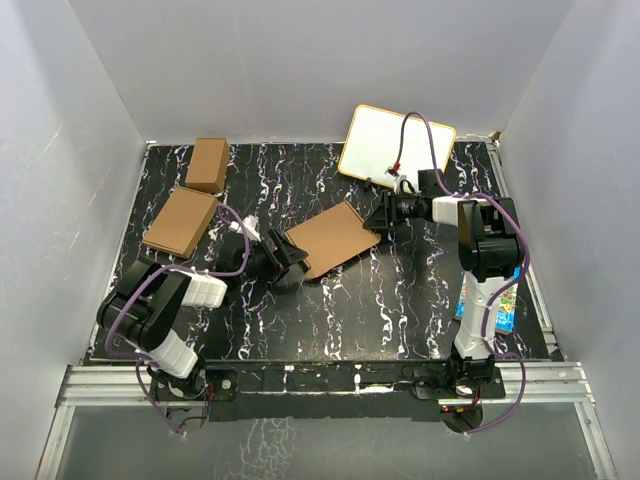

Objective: Fold the paper box

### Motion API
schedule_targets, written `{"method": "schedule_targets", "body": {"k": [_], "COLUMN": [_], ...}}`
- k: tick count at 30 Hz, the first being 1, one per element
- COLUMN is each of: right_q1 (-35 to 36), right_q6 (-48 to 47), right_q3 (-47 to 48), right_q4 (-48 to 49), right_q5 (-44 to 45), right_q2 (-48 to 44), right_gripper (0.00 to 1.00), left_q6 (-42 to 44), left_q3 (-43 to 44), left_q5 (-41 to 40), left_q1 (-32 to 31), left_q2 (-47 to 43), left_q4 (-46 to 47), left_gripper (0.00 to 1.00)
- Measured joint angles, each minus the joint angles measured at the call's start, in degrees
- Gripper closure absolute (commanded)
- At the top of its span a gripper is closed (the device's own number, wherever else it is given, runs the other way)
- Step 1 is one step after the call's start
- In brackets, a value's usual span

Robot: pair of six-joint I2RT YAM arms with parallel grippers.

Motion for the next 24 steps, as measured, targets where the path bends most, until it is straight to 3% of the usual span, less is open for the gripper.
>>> {"method": "schedule_targets", "body": {"k": [8, 24], "right_q1": [-0.66, -4.63], "right_q6": [4.02, 11.28], "right_q3": [-4.28, -7.98], "right_q4": [3.34, 8.0], "right_q5": [-0.72, -1.75], "right_q2": [-2.38, -2.99], "right_gripper": [0.8, 0.83], "left_q6": [0.11, -5.51], "left_q3": [1.09, 3.98], "left_q5": [-0.13, -1.14], "left_q1": [0.0, 0.0], "left_q2": [1.36, 8.76], "left_q4": [0.28, 9.03], "left_gripper": [0.06, 0.05]}}
